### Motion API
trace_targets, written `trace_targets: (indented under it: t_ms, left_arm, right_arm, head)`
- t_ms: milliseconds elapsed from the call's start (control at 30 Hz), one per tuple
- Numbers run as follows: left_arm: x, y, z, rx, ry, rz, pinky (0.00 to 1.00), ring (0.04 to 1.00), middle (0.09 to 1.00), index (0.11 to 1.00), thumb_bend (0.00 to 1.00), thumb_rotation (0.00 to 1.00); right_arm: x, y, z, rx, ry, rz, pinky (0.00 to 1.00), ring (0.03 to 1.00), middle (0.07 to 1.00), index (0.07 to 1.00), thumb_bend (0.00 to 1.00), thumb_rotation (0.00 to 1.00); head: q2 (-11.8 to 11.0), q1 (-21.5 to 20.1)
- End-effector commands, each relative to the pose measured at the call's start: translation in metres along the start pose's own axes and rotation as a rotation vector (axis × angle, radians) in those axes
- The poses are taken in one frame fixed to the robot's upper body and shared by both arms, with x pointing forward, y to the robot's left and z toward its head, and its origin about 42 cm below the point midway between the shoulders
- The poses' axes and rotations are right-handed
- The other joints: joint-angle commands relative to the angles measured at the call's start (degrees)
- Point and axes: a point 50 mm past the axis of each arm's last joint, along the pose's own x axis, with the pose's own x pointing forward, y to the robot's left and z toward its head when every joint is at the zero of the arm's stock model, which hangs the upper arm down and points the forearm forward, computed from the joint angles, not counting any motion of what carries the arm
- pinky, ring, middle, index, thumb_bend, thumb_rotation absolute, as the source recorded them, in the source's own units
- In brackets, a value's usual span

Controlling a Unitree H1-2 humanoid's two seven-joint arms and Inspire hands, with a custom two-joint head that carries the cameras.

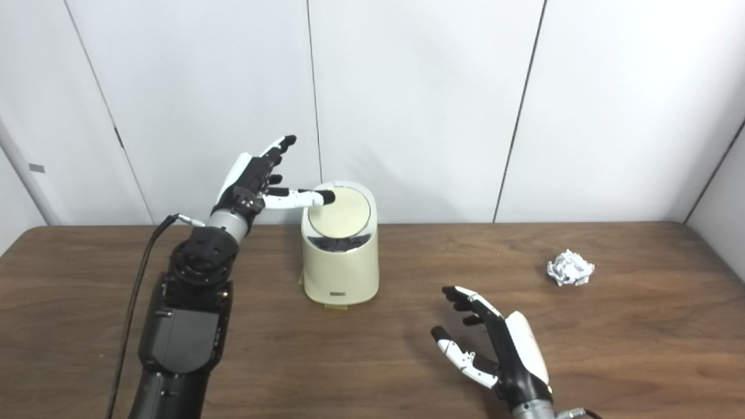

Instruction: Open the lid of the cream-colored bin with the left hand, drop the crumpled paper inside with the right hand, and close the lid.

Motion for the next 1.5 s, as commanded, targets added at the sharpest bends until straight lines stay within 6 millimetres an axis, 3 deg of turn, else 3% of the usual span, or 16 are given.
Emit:
trace_targets:
  t_ms: [0, 100, 300, 533, 700, 833, 1000, 1200, 1467]
  left_arm:
    - [0.009, 0.008, 0.031, 0.064, -0.068, 0.044, 0.84, 0.969, 1.0, 1.0, 1.0, 0.23]
    - [0.007, 0.002, 0.029, 0.101, -0.075, 0.023, 0.83, 0.956, 1.0, 1.0, 1.0, 0.2]
    - [0.004, -0.006, 0.022, 0.14, -0.085, 0.001, 0.86, 0.979, 1.0, 1.0, 1.0, 0.13]
    - [0.003, -0.007, 0.018, 0.177, -0.091, 0.009, 0.88, 0.995, 1.0, 1.0, 1.0, 0.11]
    - [0.004, -0.006, 0.016, 0.203, -0.09, 0.024, 0.89, 1.0, 1.0, 1.0, 0.99, 0.1]
    - [0.005, -0.003, 0.015, 0.194, -0.079, 0.036, 0.89, 1.0, 1.0, 1.0, 0.97, 0.14]
    - [0.007, 0.002, 0.016, 0.21, -0.088, 0.059, 0.89, 1.0, 1.0, 1.0, 0.95, 0.24]
    - [0.011, 0.005, 0.018, 0.238, -0.074, 0.082, 0.82, 0.974, 1.0, 1.0, 0.93, 0.4]
    - [0.015, 0.005, 0.018, 0.226, -0.059, 0.076, 0.8, 0.954, 1.0, 1.0, 0.93, 0.4]
  right_arm:
    - [0.003, 0.014, -0.006, 0.006, 0.02, 0.002, 0.65, 0.753, 0.782, 0.766, 0.19, 0.5]
    - [0.003, 0.016, -0.006, 0.007, 0.016, -0.001, 0.65, 0.751, 0.78, 0.764, 0.2, 0.47]
    - [0.003, 0.017, -0.002, 0.013, 0.037, -0.003, 0.66, 0.757, 0.783, 0.772, 0.21, 0.51]
    - [0.003, 0.016, -0.003, 0.014, 0.034, -0.009, 0.66, 0.754, 0.78, 0.773, 0.21, 0.55]
    - [0.003, 0.016, -0.003, 0.014, 0.034, -0.008, 0.66, 0.757, 0.784, 0.774, 0.21, 0.52]
    - [0.003, 0.016, -0.004, 0.014, 0.029, -0.007, 0.66, 0.758, 0.785, 0.773, 0.21, 0.55]
    - [0.004, 0.017, -0.005, 0.016, 0.032, -0.003, 0.66, 0.759, 0.787, 0.776, 0.21, 0.53]
    - [0.004, 0.018, -0.004, 0.008, 0.044, -0.005, 0.66, 0.755, 0.782, 0.772, 0.21, 0.54]
    - [0.005, 0.02, -0.003, 0.01, 0.052, 0.003, 0.66, 0.759, 0.787, 0.778, 0.22, 0.52]
  head:
    - [-0.1, -0.2]
    - [-0.1, -0.5]
    - [-0.1, -0.9]
    - [-0.1, -1.0]
    - [-0.2, -0.9]
    - [-0.3, -0.8]
    - [-0.5, -0.8]
    - [-0.5, -0.9]
    - [-0.5, -1.0]
